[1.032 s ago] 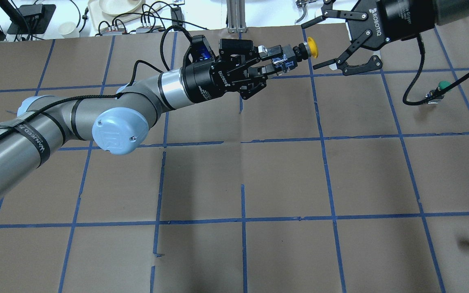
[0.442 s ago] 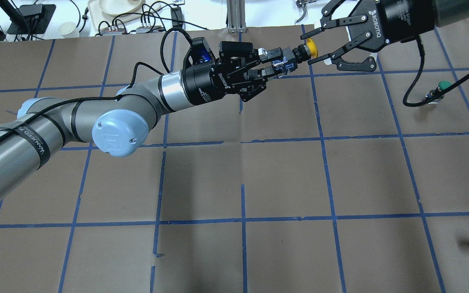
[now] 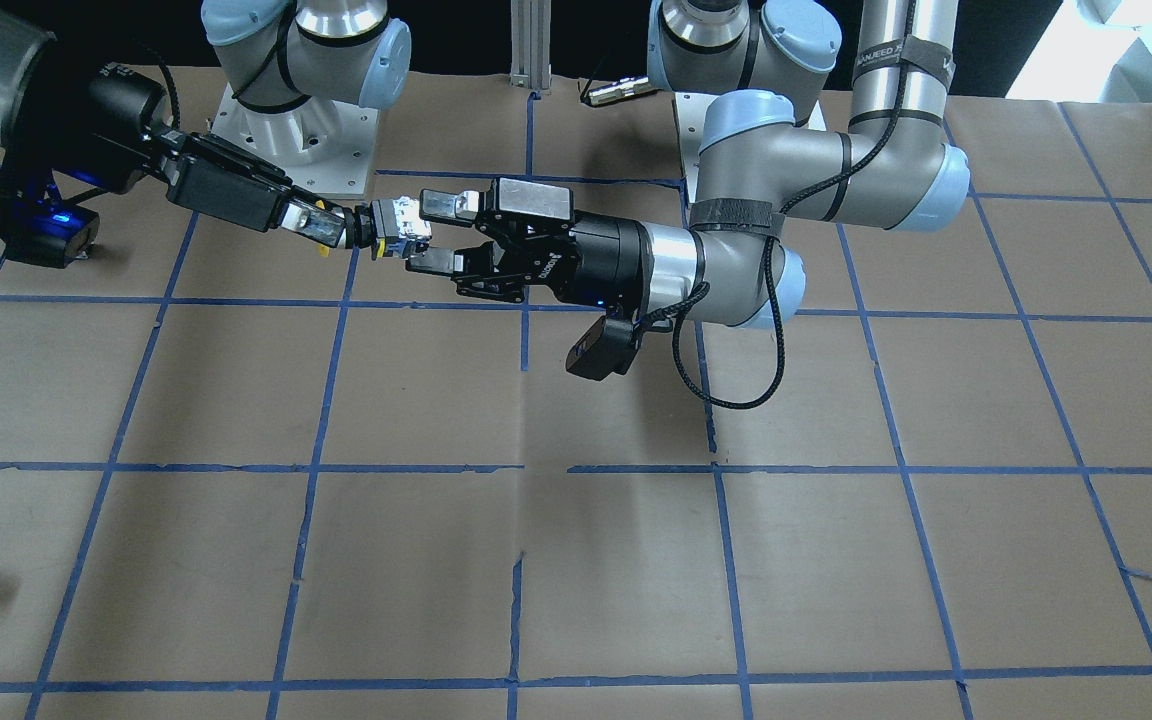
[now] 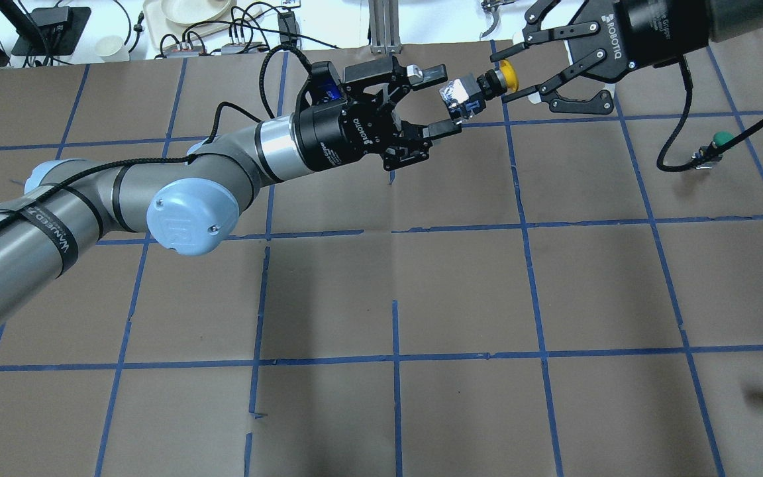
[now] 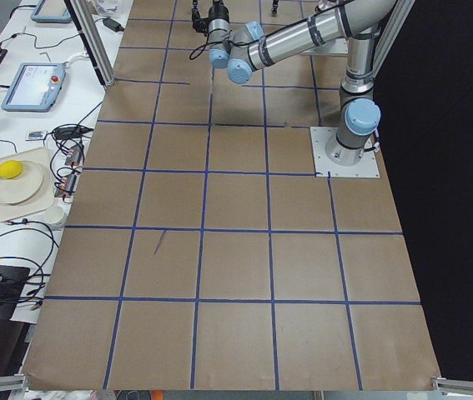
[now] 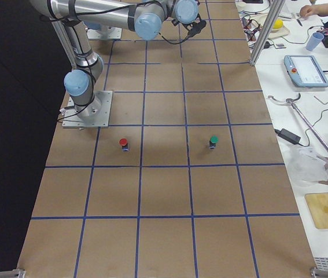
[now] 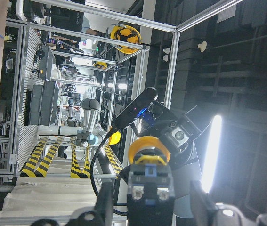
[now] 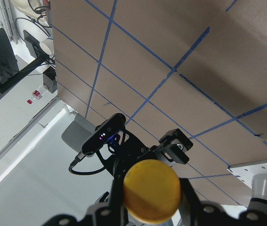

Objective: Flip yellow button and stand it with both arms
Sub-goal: 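Close the right gripper on the yellow cap while the left gripper opens and withdraws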

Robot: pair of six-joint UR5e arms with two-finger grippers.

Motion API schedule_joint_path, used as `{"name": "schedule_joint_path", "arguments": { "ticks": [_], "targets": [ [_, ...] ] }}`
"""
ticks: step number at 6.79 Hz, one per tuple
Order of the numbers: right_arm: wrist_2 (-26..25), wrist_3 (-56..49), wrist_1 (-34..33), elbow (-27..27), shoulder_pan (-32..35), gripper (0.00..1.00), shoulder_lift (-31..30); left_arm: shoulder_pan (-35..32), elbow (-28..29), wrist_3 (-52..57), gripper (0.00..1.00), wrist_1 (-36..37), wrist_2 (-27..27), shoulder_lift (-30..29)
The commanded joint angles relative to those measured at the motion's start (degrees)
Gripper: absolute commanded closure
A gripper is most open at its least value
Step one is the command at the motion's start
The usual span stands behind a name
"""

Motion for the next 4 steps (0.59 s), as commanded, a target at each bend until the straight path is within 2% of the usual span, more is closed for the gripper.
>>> {"name": "schedule_joint_path", "arguments": {
  "ticks": [1, 2, 4],
  "targets": [
    [-5.40, -0.70, -0.77, -1.76, -0.52, 0.65, 0.43, 1.43, 0.89, -8.72, 0.00, 0.81, 8.98, 2.08],
    [-10.15, -1.92, -0.86, -3.08, -0.52, 0.65, 0.61, 5.88, 0.72, -18.80, 0.00, 4.99, 19.25, 5.41],
    [-23.58, -15.82, -1.30, -3.18, -2.52, 0.66, 0.70, 9.17, 2.29, -25.30, 0.00, 6.17, 40.86, 9.90]
  ]
}}
